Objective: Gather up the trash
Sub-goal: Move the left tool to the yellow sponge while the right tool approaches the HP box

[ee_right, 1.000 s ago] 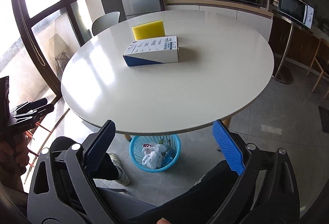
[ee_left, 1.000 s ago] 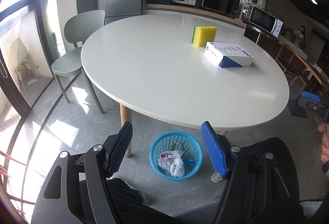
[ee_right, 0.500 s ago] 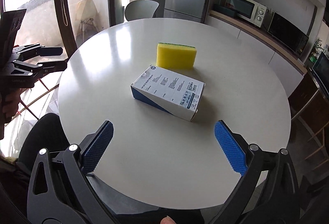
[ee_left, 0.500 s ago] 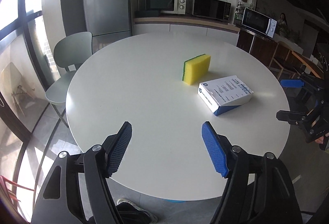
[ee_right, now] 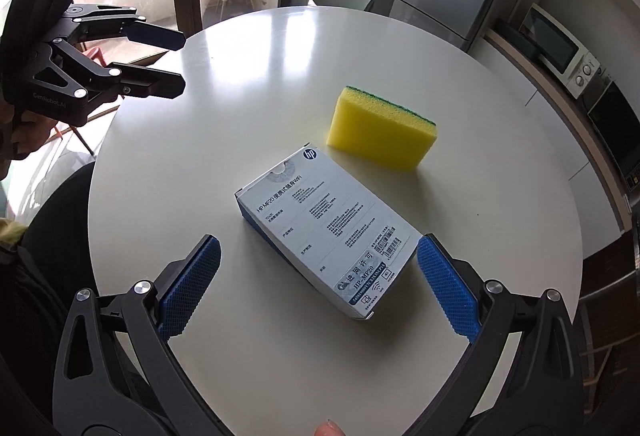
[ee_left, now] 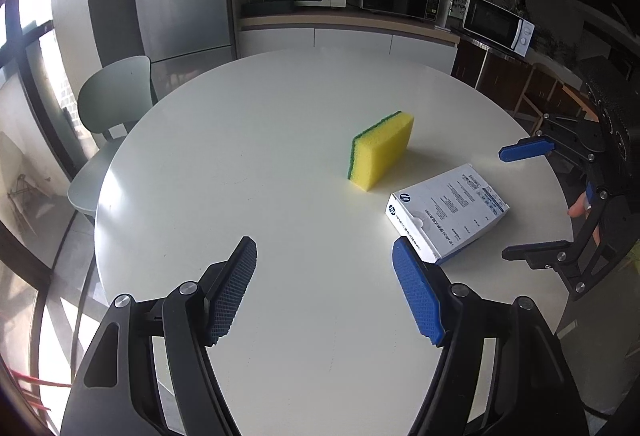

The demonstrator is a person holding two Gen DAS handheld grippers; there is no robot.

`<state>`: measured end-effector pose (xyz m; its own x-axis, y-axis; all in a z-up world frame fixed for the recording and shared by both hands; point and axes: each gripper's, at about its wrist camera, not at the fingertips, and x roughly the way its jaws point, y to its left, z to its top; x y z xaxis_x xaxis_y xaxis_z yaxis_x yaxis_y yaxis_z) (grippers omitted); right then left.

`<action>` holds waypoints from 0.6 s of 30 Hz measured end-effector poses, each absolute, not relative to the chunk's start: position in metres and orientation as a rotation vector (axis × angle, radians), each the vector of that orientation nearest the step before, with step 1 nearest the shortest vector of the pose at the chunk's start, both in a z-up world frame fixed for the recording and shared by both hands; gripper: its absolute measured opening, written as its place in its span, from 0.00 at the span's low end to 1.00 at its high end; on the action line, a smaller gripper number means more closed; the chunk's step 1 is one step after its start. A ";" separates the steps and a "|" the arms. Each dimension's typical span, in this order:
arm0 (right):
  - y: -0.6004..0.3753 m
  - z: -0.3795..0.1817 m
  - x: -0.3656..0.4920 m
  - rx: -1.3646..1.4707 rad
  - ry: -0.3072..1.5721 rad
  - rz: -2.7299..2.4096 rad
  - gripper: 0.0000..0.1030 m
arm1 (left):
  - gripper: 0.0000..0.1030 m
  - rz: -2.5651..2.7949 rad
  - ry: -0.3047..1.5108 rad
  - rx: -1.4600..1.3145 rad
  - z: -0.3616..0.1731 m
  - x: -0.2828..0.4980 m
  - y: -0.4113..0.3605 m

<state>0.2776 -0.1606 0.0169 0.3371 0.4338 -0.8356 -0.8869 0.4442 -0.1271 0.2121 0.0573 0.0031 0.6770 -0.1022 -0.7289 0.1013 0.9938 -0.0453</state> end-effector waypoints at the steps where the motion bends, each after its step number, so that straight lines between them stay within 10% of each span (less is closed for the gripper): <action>1: -0.158 0.016 0.281 -0.672 0.832 0.961 0.91 | 0.68 -0.121 0.825 0.001 0.004 0.217 0.057; 18: -0.137 -0.011 0.317 -0.812 0.946 1.191 0.92 | 0.73 -0.256 0.891 0.074 -0.003 0.290 0.038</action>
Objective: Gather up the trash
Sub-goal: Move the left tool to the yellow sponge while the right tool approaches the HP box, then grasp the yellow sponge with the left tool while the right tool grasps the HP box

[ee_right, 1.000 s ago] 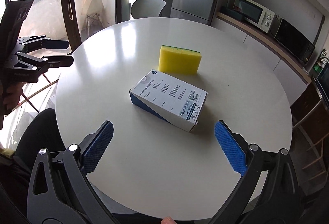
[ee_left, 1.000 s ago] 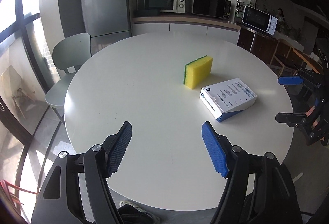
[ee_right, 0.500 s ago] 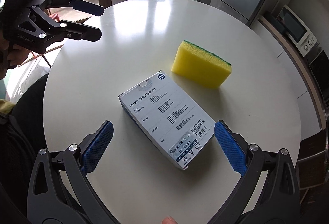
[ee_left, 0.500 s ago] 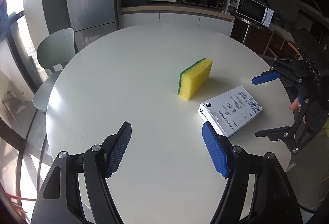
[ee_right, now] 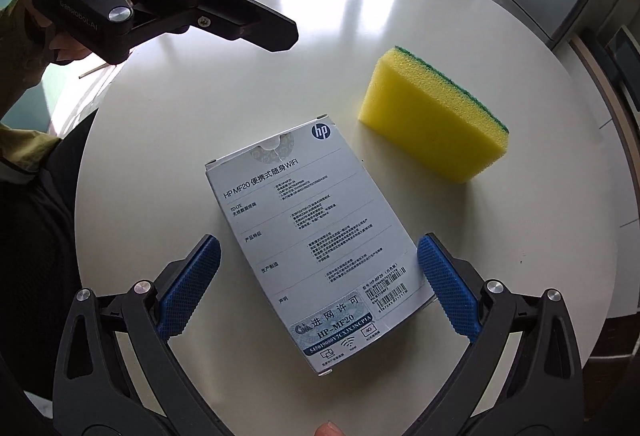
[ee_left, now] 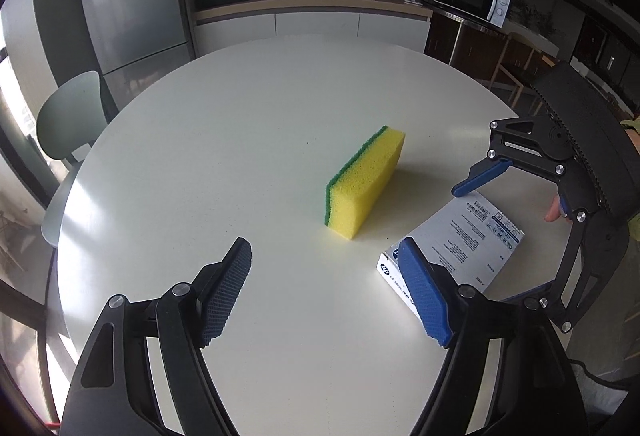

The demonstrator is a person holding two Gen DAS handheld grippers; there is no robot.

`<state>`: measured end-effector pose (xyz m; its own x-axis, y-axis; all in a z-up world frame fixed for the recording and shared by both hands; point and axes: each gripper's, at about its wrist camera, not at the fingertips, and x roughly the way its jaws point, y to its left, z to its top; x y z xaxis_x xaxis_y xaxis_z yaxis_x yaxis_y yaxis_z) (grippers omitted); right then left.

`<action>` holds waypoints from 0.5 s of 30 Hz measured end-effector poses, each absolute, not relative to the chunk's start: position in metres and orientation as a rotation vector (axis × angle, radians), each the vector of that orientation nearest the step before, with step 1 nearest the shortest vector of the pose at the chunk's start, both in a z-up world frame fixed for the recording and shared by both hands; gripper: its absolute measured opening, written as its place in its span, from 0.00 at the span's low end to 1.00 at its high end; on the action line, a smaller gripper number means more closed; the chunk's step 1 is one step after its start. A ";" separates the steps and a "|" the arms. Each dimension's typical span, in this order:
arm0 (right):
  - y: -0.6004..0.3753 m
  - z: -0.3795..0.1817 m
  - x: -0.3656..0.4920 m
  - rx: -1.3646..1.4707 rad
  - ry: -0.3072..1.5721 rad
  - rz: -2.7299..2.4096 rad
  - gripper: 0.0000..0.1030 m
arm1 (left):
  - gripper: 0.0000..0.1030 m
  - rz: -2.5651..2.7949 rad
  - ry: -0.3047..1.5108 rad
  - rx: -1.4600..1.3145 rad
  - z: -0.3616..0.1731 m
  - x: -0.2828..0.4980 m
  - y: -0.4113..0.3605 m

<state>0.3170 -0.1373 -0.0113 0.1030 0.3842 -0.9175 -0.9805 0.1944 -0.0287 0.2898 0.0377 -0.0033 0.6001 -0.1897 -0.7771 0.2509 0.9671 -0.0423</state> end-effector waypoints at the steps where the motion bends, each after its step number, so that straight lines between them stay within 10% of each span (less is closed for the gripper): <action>1: -0.137 -0.012 0.318 -0.809 0.953 1.204 0.92 | 0.73 -0.274 0.896 0.076 -0.005 0.295 0.036; 15: -0.161 -0.029 0.313 -0.789 0.988 1.218 0.77 | 0.71 -0.452 0.957 0.110 -0.035 0.347 0.017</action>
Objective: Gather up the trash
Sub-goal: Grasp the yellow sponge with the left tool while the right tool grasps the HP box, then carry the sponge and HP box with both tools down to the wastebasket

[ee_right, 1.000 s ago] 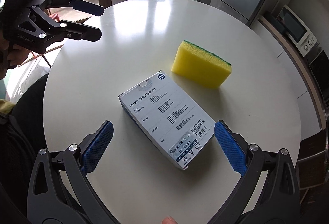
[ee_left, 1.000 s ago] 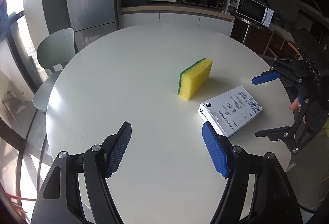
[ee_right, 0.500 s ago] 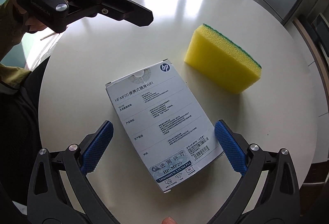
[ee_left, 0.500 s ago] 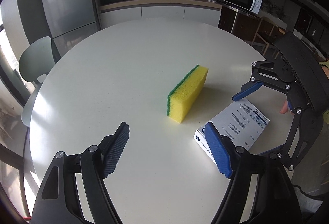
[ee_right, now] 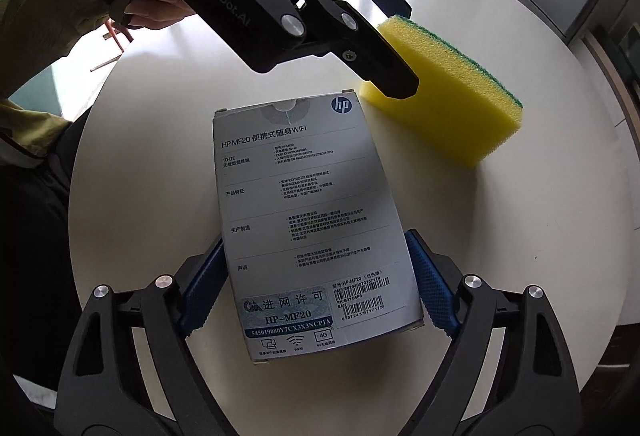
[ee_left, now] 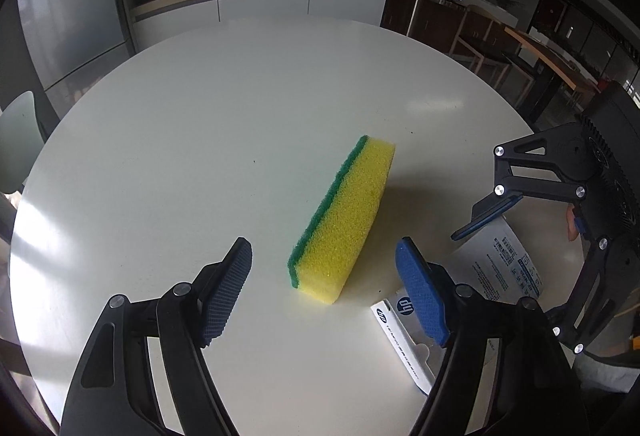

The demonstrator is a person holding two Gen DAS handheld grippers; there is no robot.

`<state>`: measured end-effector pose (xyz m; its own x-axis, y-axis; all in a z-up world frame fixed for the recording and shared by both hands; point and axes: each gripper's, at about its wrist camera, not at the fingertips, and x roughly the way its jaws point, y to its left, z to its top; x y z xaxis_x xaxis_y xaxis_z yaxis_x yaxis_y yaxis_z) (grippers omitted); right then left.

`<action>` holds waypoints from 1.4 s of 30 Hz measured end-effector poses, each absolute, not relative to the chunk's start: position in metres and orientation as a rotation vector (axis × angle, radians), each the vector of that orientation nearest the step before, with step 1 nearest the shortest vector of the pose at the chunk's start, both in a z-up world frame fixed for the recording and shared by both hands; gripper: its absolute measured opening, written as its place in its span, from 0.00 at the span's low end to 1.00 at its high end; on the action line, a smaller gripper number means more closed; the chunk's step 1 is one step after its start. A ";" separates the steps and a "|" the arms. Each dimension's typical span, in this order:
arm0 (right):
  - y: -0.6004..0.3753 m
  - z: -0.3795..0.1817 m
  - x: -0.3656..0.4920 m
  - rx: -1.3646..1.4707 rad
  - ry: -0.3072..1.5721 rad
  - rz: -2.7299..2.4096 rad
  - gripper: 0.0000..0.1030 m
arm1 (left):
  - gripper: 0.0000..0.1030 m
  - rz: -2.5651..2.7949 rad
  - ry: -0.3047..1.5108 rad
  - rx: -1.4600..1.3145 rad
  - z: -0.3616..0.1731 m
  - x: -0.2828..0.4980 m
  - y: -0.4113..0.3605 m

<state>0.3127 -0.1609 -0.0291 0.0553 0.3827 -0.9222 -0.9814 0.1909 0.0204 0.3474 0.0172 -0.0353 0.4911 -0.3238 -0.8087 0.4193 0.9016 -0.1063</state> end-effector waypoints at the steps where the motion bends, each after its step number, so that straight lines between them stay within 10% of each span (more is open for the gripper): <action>1: -0.163 -0.029 0.312 -0.783 0.992 1.213 0.77 | 0.70 -0.467 0.959 0.109 -0.037 0.348 0.015; 6: -0.176 -0.026 0.296 -0.747 0.990 1.197 0.75 | 0.28 -0.478 0.998 0.083 -0.046 0.349 0.006; 42: -0.248 -0.011 0.187 -0.147 0.840 0.636 0.73 | 0.24 -0.098 0.743 -0.173 0.004 0.146 0.036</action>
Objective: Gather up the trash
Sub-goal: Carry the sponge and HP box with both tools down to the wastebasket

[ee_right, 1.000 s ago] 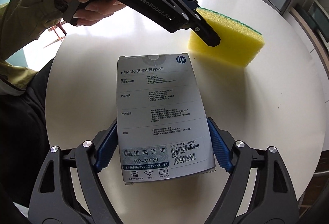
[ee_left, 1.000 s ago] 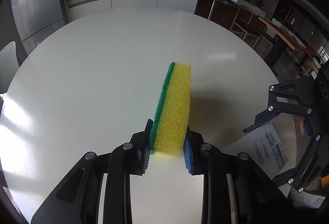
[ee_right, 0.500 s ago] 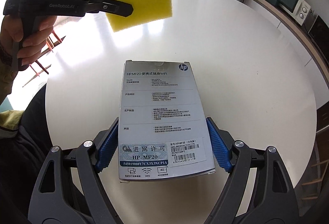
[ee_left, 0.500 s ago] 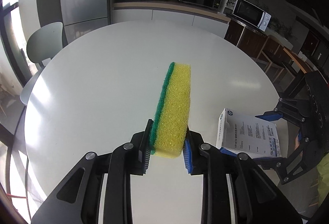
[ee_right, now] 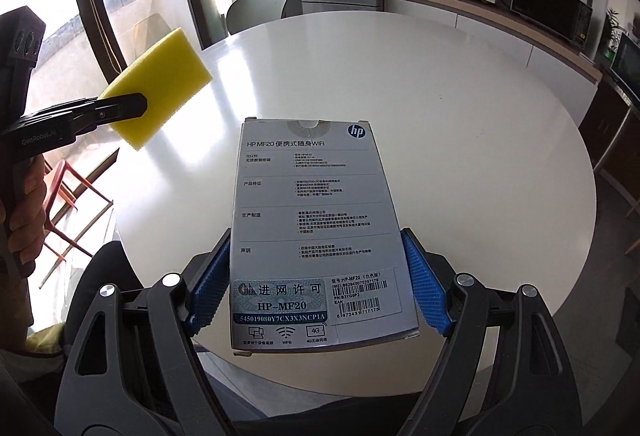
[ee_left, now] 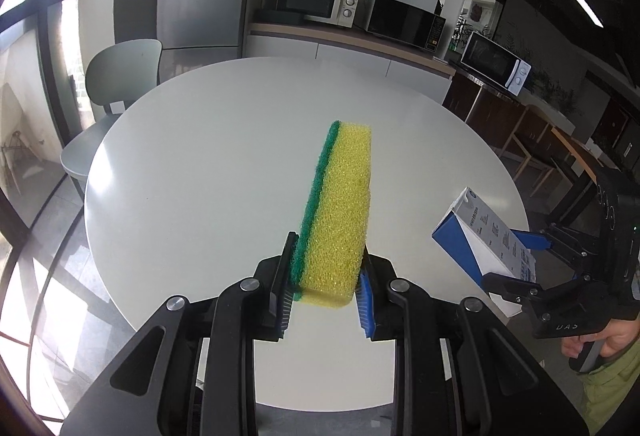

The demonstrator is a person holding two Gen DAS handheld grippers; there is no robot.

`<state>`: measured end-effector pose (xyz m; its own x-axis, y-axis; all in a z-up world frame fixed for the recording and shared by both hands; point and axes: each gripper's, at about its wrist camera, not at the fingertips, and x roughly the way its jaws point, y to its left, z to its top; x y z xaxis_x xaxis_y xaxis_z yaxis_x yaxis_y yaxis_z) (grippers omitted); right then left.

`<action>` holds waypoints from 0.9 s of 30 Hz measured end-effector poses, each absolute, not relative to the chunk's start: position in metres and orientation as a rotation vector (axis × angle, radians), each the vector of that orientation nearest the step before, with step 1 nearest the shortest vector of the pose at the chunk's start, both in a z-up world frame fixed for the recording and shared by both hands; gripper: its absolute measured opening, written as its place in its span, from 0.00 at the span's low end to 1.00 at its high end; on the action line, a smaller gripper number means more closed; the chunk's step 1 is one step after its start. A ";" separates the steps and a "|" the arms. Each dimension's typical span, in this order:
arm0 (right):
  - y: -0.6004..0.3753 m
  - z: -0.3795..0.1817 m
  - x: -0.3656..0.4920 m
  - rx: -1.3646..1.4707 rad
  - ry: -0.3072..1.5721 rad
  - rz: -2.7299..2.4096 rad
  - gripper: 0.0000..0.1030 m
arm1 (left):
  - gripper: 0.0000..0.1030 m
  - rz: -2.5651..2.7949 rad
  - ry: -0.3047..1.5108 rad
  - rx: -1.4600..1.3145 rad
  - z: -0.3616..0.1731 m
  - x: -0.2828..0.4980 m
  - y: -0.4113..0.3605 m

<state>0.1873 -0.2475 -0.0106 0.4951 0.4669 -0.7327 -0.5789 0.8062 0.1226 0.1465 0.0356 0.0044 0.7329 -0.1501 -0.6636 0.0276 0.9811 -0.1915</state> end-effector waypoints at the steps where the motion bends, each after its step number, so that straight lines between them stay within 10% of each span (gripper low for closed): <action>1: -0.250 -0.010 0.183 -0.127 0.836 0.632 0.73 | 0.24 -0.096 0.738 -0.178 0.005 0.143 0.036; 27: -0.276 -0.028 0.037 -0.063 0.836 0.594 0.73 | 0.24 -0.049 0.821 -0.181 -0.051 0.025 0.065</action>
<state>0.0370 -0.2765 -0.0284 0.5188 0.4712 -0.7133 -0.5192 0.8365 0.1750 0.0252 0.0650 -0.0506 0.6817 -0.1131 -0.7229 -0.0266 0.9835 -0.1790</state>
